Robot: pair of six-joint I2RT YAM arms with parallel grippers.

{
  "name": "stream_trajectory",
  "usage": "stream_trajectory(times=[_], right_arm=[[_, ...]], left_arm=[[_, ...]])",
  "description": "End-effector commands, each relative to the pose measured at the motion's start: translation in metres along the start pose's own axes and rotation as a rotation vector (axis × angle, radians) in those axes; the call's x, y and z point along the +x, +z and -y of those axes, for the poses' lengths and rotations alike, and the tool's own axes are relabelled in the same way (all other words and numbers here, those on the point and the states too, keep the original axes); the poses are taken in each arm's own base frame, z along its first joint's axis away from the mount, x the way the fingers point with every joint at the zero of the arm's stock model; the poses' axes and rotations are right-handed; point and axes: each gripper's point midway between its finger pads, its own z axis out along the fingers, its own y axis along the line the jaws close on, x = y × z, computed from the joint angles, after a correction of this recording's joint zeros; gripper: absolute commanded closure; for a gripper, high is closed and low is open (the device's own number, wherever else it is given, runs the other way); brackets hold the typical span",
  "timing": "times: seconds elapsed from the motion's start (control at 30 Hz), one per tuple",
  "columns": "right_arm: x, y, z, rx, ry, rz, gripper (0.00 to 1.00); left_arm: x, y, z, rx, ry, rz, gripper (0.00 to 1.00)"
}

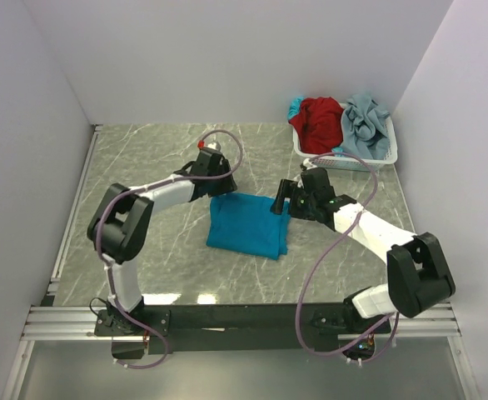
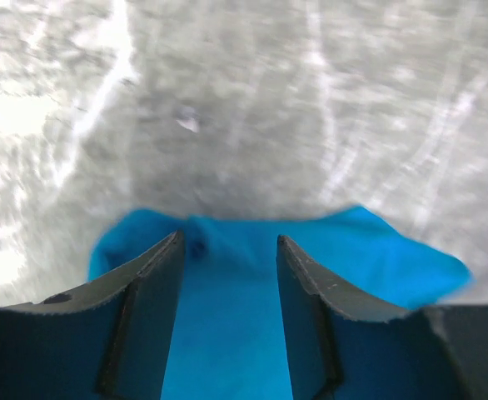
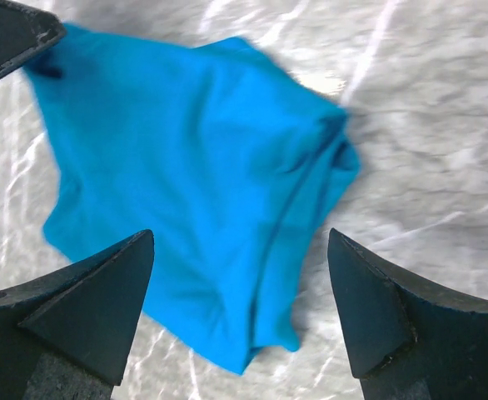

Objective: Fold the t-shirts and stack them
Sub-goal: Fold the tshirt

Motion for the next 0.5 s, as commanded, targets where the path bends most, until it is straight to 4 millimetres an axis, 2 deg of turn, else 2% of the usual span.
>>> stream_trajectory(times=[0.0,0.17,0.47], right_arm=[[-0.021,0.006,0.006,0.005,0.020,0.041,0.09],[-0.032,0.023,0.015,0.016,0.070,0.032,0.09],[-0.045,0.050,0.017,0.037,0.098,0.023,0.12]], left_arm=[[-0.018,0.010,-0.003,-0.044,0.042,0.029,0.47],[-0.016,0.022,-0.014,-0.101,0.056,0.020,0.49],[-0.009,0.038,-0.005,-0.033,0.063,0.001,0.60]])
